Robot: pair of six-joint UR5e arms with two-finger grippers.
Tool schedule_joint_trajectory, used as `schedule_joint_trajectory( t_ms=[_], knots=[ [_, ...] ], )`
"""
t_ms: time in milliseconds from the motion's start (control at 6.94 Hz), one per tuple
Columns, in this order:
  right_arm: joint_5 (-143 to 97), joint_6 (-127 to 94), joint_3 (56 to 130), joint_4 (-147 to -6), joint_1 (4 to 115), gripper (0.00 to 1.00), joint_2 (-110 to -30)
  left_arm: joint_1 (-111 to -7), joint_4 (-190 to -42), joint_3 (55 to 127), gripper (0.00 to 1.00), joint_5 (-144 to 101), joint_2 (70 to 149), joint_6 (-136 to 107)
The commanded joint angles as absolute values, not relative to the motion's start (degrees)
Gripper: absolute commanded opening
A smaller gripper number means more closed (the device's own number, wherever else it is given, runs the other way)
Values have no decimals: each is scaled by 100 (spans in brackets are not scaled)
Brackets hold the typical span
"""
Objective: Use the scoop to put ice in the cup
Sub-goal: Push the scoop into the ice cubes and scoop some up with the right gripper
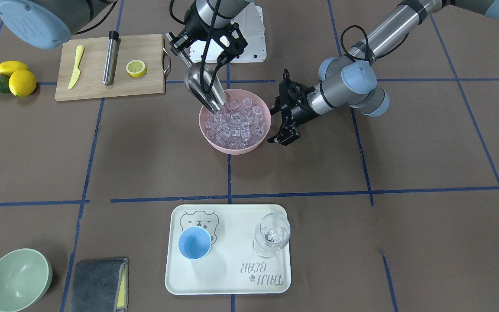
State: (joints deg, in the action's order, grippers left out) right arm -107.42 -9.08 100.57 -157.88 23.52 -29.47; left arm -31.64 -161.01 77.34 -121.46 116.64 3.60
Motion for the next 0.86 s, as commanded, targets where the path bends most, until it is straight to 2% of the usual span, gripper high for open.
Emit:
schedule_joint_trajectory(
  t_ms=[0, 288, 721],
  knots=[
    [-10705, -782, 9748, -15777, 2338, 0, -2865, -3164, -16102, 7734, 100, -12146, 11672, 360],
    [-10600, -695, 9153, -15706, 2303, 0, -2621, -3138, -16102, 7734, 100, -12146, 11672, 290],
    [-10573, -703, 9009, -15259, 2285, 0, -2663, -3138, -16128, 7734, 100, -12138, 11663, 290]
  ],
)
